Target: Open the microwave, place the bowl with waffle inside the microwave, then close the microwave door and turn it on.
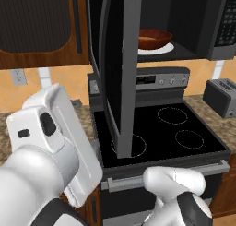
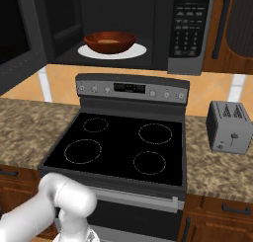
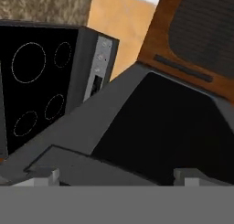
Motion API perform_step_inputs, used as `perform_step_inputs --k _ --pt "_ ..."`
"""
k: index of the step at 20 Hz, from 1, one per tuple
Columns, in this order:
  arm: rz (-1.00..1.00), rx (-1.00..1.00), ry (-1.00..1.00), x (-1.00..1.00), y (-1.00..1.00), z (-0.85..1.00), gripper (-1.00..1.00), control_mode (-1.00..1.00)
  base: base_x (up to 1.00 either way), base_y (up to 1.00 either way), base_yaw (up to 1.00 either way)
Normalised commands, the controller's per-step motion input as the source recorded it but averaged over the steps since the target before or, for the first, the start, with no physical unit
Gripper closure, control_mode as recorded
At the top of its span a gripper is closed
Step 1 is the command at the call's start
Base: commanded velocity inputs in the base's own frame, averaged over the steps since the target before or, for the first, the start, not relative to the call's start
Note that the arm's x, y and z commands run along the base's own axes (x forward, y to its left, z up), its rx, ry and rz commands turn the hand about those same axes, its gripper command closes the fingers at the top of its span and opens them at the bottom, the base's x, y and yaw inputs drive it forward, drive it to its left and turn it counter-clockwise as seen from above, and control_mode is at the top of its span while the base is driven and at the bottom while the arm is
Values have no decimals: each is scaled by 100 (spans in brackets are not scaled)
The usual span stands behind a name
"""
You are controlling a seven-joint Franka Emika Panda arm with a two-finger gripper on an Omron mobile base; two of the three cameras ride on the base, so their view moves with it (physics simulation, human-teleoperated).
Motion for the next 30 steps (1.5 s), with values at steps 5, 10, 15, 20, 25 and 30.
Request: perform_step_inputs --k 5,10,15,20,25,30 --pt "-34 -29 8 99 73 -54 -100 -100 0 0 0" --pt "-29 -9 0 71 -57 -20 -100 -100 0 0 0" --pt "-4 0 -7 5 -100 5 -100 -100 0 0 0" --pt "2 0 -10 -2 -100 7 -100 -100 0 0 0" --pt "8 0 -5 6 -100 6 -100 -100 0 0 0" --pt "11 0 0 48 -100 7 -100 -100 0 0 0"
